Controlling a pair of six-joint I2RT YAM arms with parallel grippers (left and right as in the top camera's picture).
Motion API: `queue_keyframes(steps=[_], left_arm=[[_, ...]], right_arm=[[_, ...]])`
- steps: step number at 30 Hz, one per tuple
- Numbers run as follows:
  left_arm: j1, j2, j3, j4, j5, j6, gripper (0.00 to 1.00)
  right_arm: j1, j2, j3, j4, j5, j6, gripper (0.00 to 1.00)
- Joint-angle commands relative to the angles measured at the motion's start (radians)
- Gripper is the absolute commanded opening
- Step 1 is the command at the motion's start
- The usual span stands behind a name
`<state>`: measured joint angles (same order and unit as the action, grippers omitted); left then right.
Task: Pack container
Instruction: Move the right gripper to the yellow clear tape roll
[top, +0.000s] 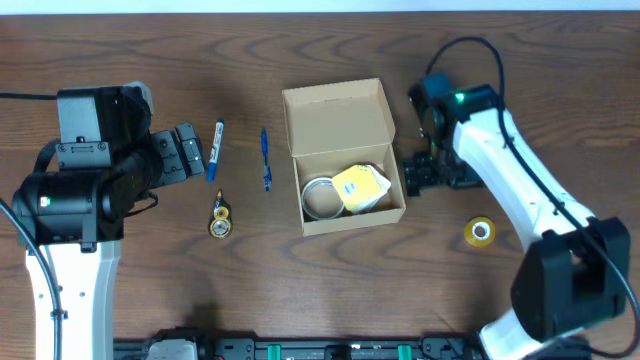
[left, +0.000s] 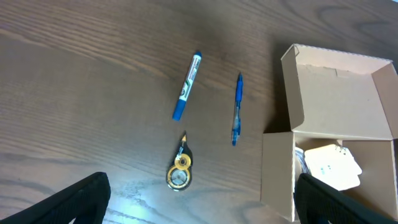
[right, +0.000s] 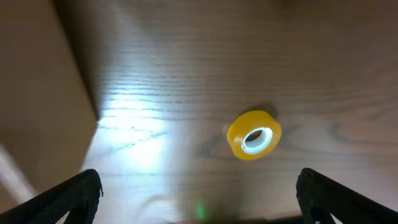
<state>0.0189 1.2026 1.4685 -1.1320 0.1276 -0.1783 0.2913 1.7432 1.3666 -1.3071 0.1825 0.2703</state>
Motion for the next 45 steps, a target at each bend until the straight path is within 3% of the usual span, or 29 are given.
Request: queue_keyframes(steps=[1,10,23,29,34,45], left_arm=[[0.005,0.005,0.013,0.007,-0.004,0.021,0.95],[0.005,0.017,0.013,0.01,0.024,0.021,0.95],[0.005,0.017,0.013,0.005,0.022,0.045,0.95],[0.005,0.017,0.013,0.002,0.019,0.052,0.95],[0.005,0.017,0.013,0.003,0.019,0.068,0.95],[0.005,0.017,0.013,0.007,0.019,0.067,0.95]], right_arm=[[-0.03,-0.122,-0.103,0.029,0.019,0.046,0.99],[-0.07,-0.346,-0.327,0.121,-0.097,0.053,0.92],[-0.077,-0.35,-0.462,0.299,-0.109,0.111,0.96],[-0.172,-0.35,-0.545,0.407,-0.105,0.101,0.97],[-0.241,-0.35,-0.565,0.399,-0.135,0.095,0.97],[-0.255,-0.35,-0.636,0.488,-0.194,0.085,0.93]])
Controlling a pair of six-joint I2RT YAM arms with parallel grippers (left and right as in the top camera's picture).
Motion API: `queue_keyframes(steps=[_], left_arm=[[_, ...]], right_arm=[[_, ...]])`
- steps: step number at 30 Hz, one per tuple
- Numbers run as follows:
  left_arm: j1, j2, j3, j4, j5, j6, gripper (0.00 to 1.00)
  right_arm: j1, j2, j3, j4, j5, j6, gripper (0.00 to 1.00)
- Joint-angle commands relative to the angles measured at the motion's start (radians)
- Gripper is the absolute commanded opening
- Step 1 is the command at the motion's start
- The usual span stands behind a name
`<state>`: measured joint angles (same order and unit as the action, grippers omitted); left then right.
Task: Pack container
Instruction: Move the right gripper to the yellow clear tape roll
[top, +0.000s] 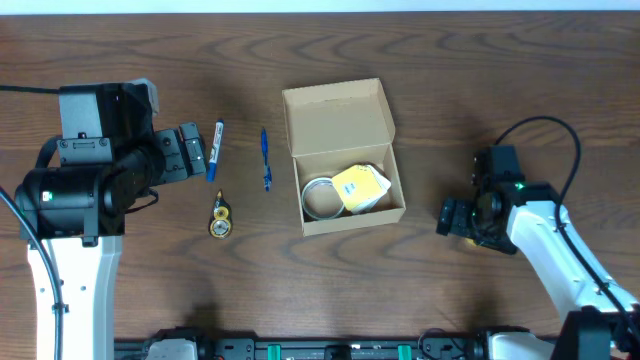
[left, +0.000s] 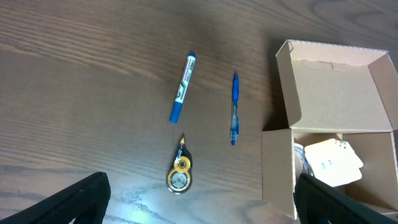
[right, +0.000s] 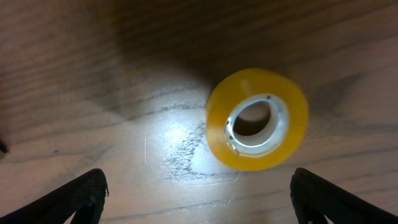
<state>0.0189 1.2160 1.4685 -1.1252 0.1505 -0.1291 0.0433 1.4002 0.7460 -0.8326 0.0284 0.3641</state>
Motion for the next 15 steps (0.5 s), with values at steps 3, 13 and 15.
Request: queue_keyframes(steps=[3,13,15], left_arm=[[0.005,0.003,0.013,0.0,-0.003,0.018,0.95],[0.005,0.003,0.013,-0.011,-0.003,0.018,0.95],[0.005,0.003,0.013,-0.011,-0.003,0.018,0.95]], right_arm=[[-0.007,-0.007,-0.016,0.028,-0.053,-0.034,0.93],[-0.007,0.003,-0.023,0.086,-0.059,-0.073,0.86],[-0.008,0.018,-0.023,0.09,-0.059,-0.09,0.87]])
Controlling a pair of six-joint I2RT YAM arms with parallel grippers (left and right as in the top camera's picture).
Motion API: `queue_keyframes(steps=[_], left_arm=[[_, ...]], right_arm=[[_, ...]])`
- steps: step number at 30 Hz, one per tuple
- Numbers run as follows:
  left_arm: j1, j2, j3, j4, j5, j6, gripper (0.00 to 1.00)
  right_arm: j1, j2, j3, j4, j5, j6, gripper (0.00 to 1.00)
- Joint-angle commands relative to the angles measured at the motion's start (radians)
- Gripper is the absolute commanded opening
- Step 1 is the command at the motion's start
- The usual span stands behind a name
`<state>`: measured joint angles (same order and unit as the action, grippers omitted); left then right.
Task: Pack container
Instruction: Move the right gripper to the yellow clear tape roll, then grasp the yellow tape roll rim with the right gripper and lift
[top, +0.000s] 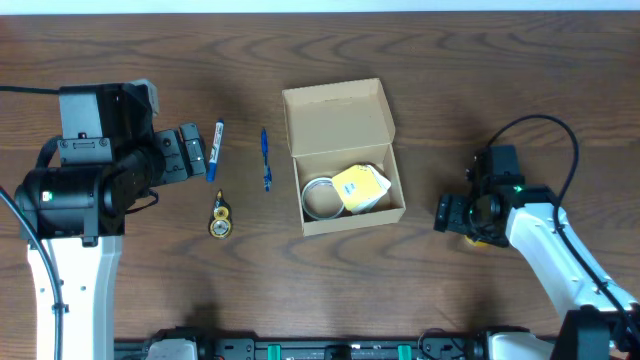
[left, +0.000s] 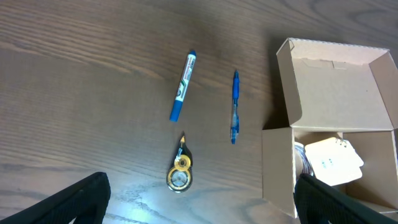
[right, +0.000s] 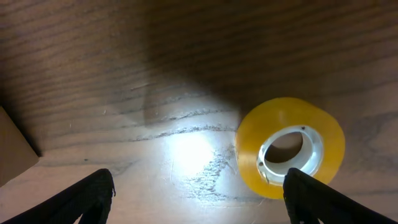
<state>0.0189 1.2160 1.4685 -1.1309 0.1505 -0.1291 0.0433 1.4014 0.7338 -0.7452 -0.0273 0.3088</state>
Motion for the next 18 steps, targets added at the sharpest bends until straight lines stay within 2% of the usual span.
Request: queue_keyframes(steps=[1,7,8,11,12,13,18], left_arm=[[0.005,0.003,0.013,-0.005,-0.003,0.018,0.95],[0.005,0.003,0.013,-0.006,-0.003,0.018,0.95],[0.005,0.003,0.013,-0.006,-0.003,0.018,0.95],[0.005,0.003,0.013,-0.006,-0.003,0.018,0.95],[0.005,0.003,0.013,-0.006,-0.003,0.018,0.96],[0.005,0.003,0.013,-0.006,-0.003,0.018,0.95],[0.005,0.003,0.013,-0.006,0.0,0.018,0.95]], right_arm=[[-0.008,0.026,-0.01,0.004,-0.003,-0.037,0.87],[-0.008,0.131,-0.01,0.013,-0.003,-0.044,0.86],[-0.008,0.14,-0.01,0.014,-0.003,-0.044,0.81],[-0.008,0.154,-0.01,0.022,-0.003,-0.039,0.39],[-0.007,0.154,-0.01,0.024,-0.003,-0.035,0.29],[-0.007,0.154,-0.01,0.028,-0.003,-0.035,0.24],[-0.007,0.154,0.006,0.035,-0.005,-0.034,0.23]])
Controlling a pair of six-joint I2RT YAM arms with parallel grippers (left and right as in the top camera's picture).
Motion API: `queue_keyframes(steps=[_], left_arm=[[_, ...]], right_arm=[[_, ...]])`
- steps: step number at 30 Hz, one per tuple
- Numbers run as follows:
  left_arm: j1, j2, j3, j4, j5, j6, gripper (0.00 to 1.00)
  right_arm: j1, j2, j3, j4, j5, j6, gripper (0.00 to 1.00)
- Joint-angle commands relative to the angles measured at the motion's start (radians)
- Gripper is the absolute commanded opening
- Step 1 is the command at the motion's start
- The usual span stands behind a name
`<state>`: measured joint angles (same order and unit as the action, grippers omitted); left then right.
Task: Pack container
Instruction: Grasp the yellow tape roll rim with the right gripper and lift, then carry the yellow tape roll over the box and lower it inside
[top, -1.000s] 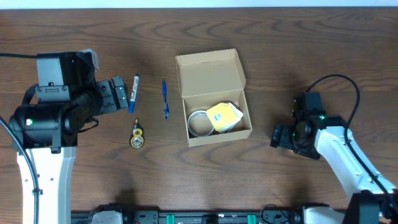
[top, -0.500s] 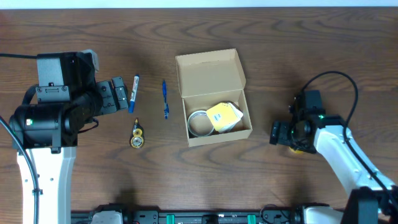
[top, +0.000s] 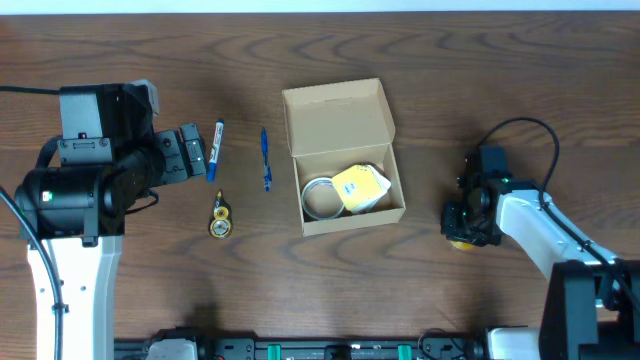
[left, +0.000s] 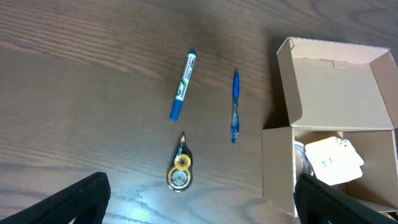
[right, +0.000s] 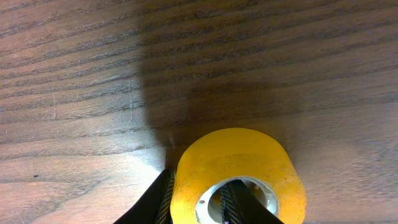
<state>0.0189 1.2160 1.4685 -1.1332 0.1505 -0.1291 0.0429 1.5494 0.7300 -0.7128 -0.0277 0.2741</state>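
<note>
The open cardboard box (top: 340, 125) sits mid-table, holding a clear tape ring (top: 320, 197) and a yellow note pad (top: 360, 187). To its right, my right gripper (top: 462, 225) is shut on the yellow tape roll (right: 239, 168): one finger (right: 158, 199) presses the outer wall and the other stands inside the core. In the overhead view only a sliver of the yellow tape roll (top: 458, 242) peeks out under it. My left gripper (left: 205, 211) hangs open above the table, left of the box. A blue marker (top: 215, 150), a blue pen (top: 266, 158) and a correction-tape dispenser (top: 220, 217) lie between it and the box.
The box lid (left: 339, 93) stands open toward the far side. Bare wood table (top: 450, 110) surrounds the right arm, whose cable loops over it.
My right gripper was open with the yellow roll lying between its fingers, off to the right. Now its fingers are shut on the roll's wall. The left arm has not moved.
My right gripper was open beside the box's right wall, the yellow roll lying farther right. Then it stood open over the roll, and again 0.6 s ago. Now it grips the roll. The left gripper stayed open and still throughout.
</note>
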Motion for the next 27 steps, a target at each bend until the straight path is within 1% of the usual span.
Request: queue_keyframes(steps=[1,5,7,8,13,16,21,23,27], left_arm=[[0.005,0.003,0.013,-0.004,0.0,0.017,0.96],[0.005,0.003,0.013,-0.015,0.0,0.017,0.95],[0.005,0.003,0.013,-0.018,0.0,0.017,0.95],[0.005,0.003,0.013,-0.018,0.0,0.017,0.96],[0.005,0.003,0.013,-0.018,0.0,0.017,0.95],[0.005,0.003,0.013,-0.018,0.0,0.016,0.95],[0.005,0.003,0.013,-0.018,0.001,0.009,0.95],[0.005,0.003,0.013,-0.018,0.003,0.009,0.95],[0.005,0.003,0.013,-0.018,0.005,0.009,0.95]], right_arm=[[-0.007,0.006,0.025,-0.002,-0.008,-0.002,0.22],[-0.006,0.006,0.111,-0.051,-0.011,-0.025,0.19],[-0.006,0.006,0.161,-0.081,-0.011,-0.034,0.13],[-0.005,0.006,0.185,-0.094,-0.01,-0.038,0.13],[0.008,0.006,0.307,-0.158,-0.011,-0.066,0.13],[0.035,0.006,0.414,-0.22,-0.035,-0.097,0.13],[0.174,0.006,0.613,-0.327,-0.037,-0.127,0.12],[0.253,0.006,0.681,-0.347,-0.037,-0.134,0.11],[0.363,0.006,0.705,-0.323,-0.033,-0.133,0.11]])
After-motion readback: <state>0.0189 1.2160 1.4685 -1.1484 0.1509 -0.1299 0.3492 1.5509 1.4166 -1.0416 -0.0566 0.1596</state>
